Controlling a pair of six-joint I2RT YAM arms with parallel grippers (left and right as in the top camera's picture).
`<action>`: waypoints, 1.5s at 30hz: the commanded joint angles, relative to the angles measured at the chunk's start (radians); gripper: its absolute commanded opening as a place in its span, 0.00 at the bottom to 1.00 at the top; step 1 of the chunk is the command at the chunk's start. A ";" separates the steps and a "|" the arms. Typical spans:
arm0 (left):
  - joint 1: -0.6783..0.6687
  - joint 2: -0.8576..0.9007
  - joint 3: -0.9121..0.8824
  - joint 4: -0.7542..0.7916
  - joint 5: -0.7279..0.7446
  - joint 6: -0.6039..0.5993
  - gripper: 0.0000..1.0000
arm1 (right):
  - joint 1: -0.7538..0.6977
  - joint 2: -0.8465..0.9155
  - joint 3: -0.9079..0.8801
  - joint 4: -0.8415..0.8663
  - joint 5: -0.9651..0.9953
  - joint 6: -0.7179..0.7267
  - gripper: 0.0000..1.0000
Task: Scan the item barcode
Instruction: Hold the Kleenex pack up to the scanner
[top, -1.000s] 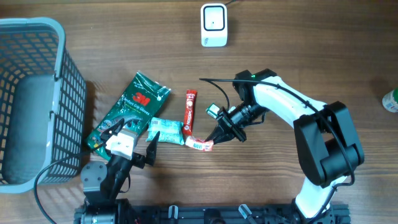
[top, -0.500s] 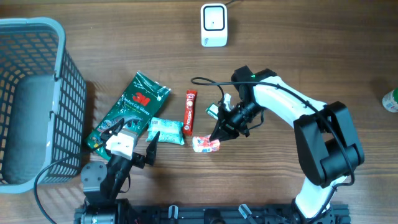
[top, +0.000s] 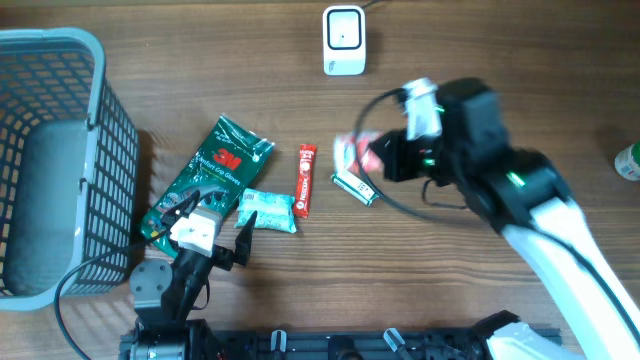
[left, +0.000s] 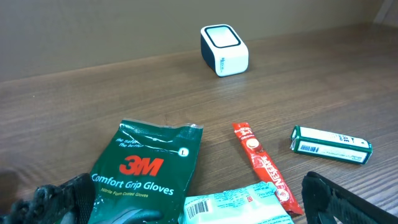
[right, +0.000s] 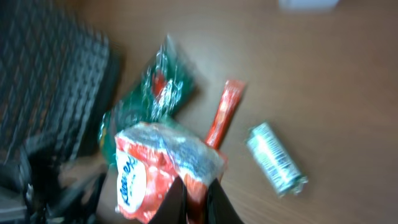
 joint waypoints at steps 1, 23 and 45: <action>0.002 -0.004 -0.006 0.003 0.012 -0.009 1.00 | 0.001 -0.052 0.005 0.150 0.410 0.000 0.04; 0.002 -0.004 -0.006 0.003 0.012 -0.009 1.00 | 0.000 0.870 0.024 1.813 0.407 -0.491 0.05; 0.002 -0.004 -0.006 0.003 0.012 -0.009 1.00 | -0.077 1.083 0.307 1.532 0.320 -0.268 0.04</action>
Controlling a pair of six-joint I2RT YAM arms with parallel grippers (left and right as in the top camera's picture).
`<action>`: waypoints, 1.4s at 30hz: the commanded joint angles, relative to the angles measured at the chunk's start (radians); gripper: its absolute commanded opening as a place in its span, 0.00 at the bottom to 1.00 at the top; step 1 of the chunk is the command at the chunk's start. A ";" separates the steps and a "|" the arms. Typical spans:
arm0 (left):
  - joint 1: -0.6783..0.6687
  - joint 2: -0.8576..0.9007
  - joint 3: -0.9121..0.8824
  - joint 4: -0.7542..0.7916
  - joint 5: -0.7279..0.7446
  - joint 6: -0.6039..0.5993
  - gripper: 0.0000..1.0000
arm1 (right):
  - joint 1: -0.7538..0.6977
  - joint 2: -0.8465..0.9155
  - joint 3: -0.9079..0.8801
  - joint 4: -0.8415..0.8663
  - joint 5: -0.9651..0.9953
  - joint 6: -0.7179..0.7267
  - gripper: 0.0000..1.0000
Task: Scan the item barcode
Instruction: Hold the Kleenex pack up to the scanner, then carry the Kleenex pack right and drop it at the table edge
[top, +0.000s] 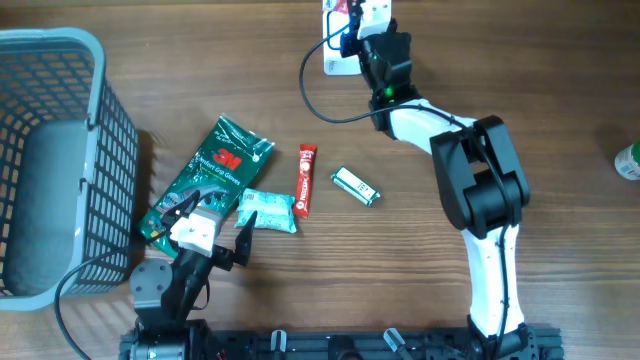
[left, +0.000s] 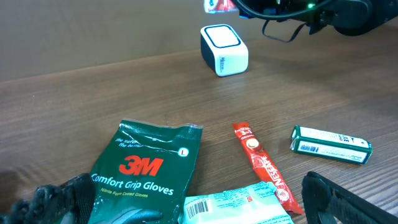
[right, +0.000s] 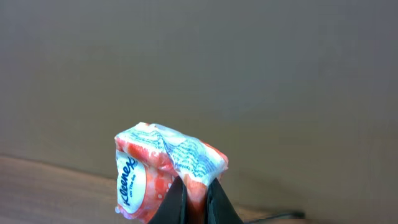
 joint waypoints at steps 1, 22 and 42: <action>0.002 -0.004 -0.006 0.003 0.012 -0.009 1.00 | -0.008 -0.046 0.017 -0.035 -0.053 0.078 0.04; 0.002 -0.004 -0.006 0.003 0.012 -0.009 1.00 | -0.729 -0.341 -0.089 -1.167 0.422 0.079 0.04; 0.002 -0.004 -0.006 0.003 0.012 -0.009 1.00 | -0.791 -0.772 -0.057 -1.729 -0.668 0.464 1.00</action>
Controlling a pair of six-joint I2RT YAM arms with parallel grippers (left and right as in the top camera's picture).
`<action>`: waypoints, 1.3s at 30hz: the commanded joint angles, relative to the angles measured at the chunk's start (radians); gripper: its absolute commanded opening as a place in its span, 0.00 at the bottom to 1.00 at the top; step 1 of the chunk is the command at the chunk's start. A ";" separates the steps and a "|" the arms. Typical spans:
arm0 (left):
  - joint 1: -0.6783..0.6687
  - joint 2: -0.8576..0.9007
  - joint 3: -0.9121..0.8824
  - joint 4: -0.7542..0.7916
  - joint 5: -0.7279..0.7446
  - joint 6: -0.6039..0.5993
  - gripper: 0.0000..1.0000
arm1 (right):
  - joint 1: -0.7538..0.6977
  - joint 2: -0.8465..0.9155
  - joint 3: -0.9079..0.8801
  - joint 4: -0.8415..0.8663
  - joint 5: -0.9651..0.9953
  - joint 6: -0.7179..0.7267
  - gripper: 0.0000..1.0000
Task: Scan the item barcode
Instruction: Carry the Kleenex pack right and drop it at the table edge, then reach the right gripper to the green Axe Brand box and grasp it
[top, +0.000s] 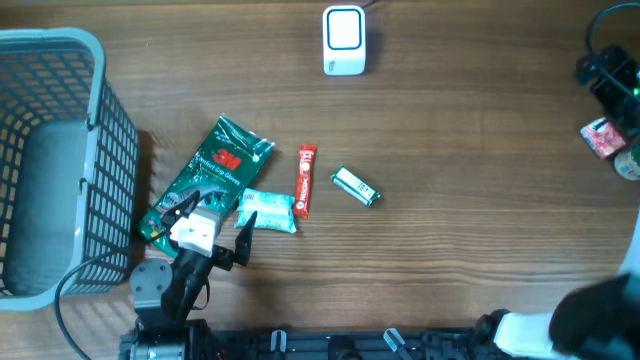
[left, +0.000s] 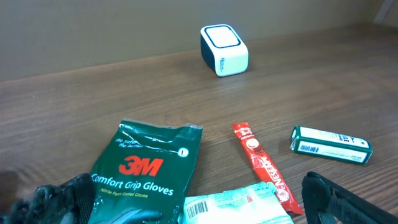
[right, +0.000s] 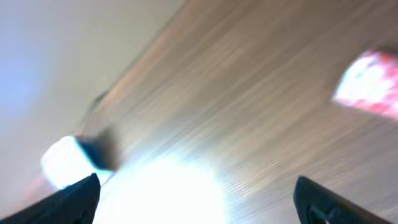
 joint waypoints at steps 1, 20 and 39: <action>0.002 -0.005 -0.006 0.002 0.012 -0.009 1.00 | 0.095 0.017 -0.026 -0.183 -0.234 0.092 1.00; 0.002 -0.005 -0.006 0.003 0.012 -0.009 1.00 | 0.854 0.027 -0.594 0.312 0.104 -0.500 0.94; 0.002 -0.005 -0.006 0.003 0.012 -0.009 1.00 | 0.859 0.167 -0.697 0.531 -0.101 -0.551 0.82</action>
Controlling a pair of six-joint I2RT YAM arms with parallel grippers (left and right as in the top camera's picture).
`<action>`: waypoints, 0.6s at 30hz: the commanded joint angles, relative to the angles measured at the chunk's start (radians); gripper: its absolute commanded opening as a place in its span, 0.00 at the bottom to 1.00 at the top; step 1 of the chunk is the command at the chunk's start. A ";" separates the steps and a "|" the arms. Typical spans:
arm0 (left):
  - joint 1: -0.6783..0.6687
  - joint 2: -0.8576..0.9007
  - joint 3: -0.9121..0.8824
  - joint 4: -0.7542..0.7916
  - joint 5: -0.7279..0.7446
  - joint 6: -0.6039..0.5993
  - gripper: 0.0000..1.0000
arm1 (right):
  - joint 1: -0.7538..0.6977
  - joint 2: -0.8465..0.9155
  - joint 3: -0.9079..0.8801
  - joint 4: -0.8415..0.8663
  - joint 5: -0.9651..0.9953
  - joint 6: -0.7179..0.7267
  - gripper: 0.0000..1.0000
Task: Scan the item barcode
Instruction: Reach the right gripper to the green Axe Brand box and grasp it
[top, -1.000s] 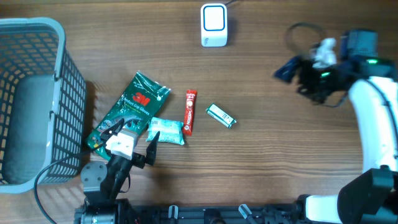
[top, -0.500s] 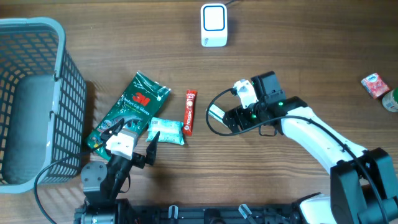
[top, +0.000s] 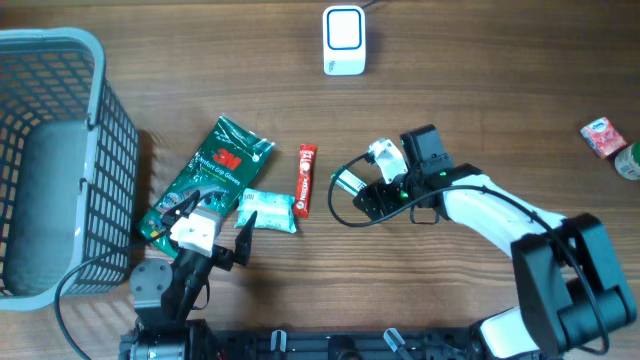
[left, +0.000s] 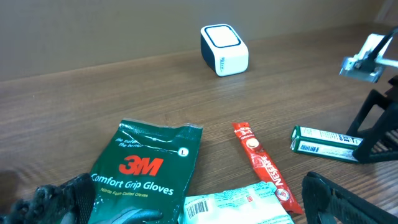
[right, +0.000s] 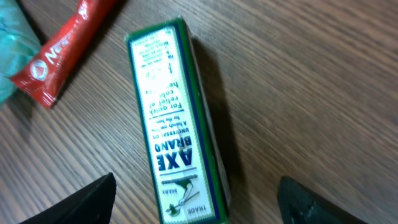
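The white barcode scanner (top: 343, 40) stands at the far middle of the table. A green Axe Brand box (top: 352, 185) lies flat on the wood at the centre. My right gripper (top: 368, 196) hangs low over it, open, and in the right wrist view (right: 199, 208) its fingers stand either side of the box (right: 177, 143) without touching it. A red Kleenex pack (top: 603, 137) lies at the far right edge. My left gripper (top: 215, 245) rests open near the front left, nothing between its fingertips (left: 348, 199).
A grey basket (top: 60, 150) fills the left side. A green 3M gloves bag (top: 205, 180), a teal tissue pack (top: 266, 212) and a red Nescafe stick (top: 305, 180) lie left of the box. A green-white bottle (top: 630, 160) stands by the Kleenex pack.
My right gripper has moved from the far right edge, beside the Kleenex pack, to the table's centre. It is now open over the green box. The left arm has not moved.
My right gripper held the Kleenex pack above the middle of the table, then held it up by the scanner. Then the pack lay at the far right edge with the gripper open near it. Now the gripper straddles the green box.
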 joint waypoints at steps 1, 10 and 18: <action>0.002 -0.005 -0.005 0.003 0.012 -0.009 1.00 | 0.010 0.055 -0.012 0.028 -0.049 -0.012 0.79; 0.002 -0.005 -0.005 0.003 0.012 -0.009 1.00 | 0.043 0.136 -0.013 0.010 -0.044 0.001 0.27; 0.002 -0.005 -0.005 0.003 0.012 -0.009 1.00 | 0.035 0.109 0.072 -0.048 -0.236 0.206 0.17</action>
